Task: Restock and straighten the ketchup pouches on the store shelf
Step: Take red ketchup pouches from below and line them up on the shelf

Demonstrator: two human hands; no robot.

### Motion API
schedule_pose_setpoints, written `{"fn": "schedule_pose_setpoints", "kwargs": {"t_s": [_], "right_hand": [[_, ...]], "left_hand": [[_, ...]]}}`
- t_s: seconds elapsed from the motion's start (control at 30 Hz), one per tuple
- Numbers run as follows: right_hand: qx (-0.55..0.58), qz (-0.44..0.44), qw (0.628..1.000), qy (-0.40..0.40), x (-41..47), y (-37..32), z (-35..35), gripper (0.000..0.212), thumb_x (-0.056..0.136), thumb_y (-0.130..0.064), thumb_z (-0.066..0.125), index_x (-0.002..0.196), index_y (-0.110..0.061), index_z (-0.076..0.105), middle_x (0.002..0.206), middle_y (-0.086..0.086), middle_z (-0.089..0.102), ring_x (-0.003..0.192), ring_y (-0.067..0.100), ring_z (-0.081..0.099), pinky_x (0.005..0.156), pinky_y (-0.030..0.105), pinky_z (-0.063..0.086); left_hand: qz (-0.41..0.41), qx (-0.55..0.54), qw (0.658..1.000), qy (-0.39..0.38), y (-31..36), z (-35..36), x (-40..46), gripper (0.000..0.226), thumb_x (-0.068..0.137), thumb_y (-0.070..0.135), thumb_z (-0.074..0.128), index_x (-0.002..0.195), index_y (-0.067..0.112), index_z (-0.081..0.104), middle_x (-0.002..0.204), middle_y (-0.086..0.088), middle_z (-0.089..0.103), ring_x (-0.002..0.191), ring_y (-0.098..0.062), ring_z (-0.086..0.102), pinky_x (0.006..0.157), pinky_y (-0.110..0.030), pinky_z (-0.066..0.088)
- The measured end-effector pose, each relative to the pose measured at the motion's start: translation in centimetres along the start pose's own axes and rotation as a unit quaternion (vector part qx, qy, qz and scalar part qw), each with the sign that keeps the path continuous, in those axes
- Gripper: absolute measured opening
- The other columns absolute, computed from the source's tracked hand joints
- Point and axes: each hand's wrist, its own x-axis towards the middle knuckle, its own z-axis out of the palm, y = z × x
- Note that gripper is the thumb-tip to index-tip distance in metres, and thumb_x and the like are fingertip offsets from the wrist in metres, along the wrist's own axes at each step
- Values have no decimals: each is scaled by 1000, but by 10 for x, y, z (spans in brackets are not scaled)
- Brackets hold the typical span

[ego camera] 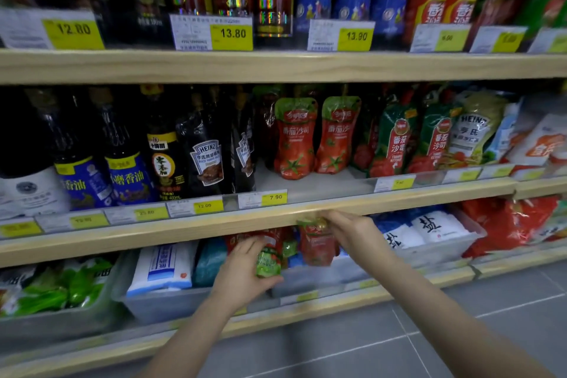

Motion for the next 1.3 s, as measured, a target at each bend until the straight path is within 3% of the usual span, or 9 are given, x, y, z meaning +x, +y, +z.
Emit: {"fn": "schedule_pose_setpoints", "kwargs": {"t_s": [0.1,0.23,0.37,0.47,0.63,0.8,1.03,1.2,1.3], "right_hand": [[97,62,993,-6,8,1,-23,13,89,-9,57,101,-12,63,83,8,69,76,21,64,66,30,48],[255,104,960,-59,14,-3,-34,17,88,-9,57,89,-25,60,83,-7,66,77,0,60,68,17,48],[345,176,919,-70,10,-2,-30,11,84,-12,64,94,-9,64,92,8,69,87,16,65,76,32,54],[372,210,902,-70,12,-2,-30,6,84,-15,64,87,-10,67,85,6,70,79,13,66,66,22,53],[411,256,866,-124,21,1,-42,5,84,-18,64,84,-15,68,81,1,72,70,7,68,60,15,51],[444,275,849,-83,24,-1,-39,7,84,-18,65,80,-15,70,72,-3,72,65,6,68,55,15,50],[504,315,804,-29,-5,8,-23,22,90,-24,55,94,-7,70,82,0,74,77,10,70,61,18,54],[465,356,810,-31,7,13,-37,27,92,-31,52,98,-10,67,88,7,72,77,17,69,67,24,57],[490,354,796,-11,8,12,-41,25,93,-27,51,105,-11,65,96,6,70,86,18,67,76,26,56]], "left_hand": [[-11,-138,988,-60,40,1,16,89,55,60,76,132,28,44,127,15,48,118,-3,44,100,-23,36],[-47,-260,961,-81,69,14,28,51,50,45,84,92,51,56,89,27,67,84,9,62,72,-9,46],[-55,-244,967,-39,78,21,26,41,51,43,82,83,44,57,72,30,63,73,15,60,61,-3,43],[-53,-242,968,-38,83,20,24,44,48,46,79,85,40,56,74,28,62,74,15,59,62,-4,44],[-39,-246,954,-168,76,12,24,53,49,47,85,93,46,55,96,23,66,91,7,62,81,-19,51],[-72,-282,947,-137,81,12,24,55,45,48,86,92,43,58,91,22,69,88,6,64,77,-19,52],[-89,-374,915,-122,86,14,25,58,42,41,89,93,31,63,91,19,72,86,-3,68,69,-16,52],[-73,-407,896,-162,87,13,27,63,44,32,89,101,24,62,98,7,73,94,-12,68,80,-28,55],[-86,-394,907,-118,86,13,31,57,48,24,89,99,25,64,94,8,73,90,-9,68,82,-32,54]]}}
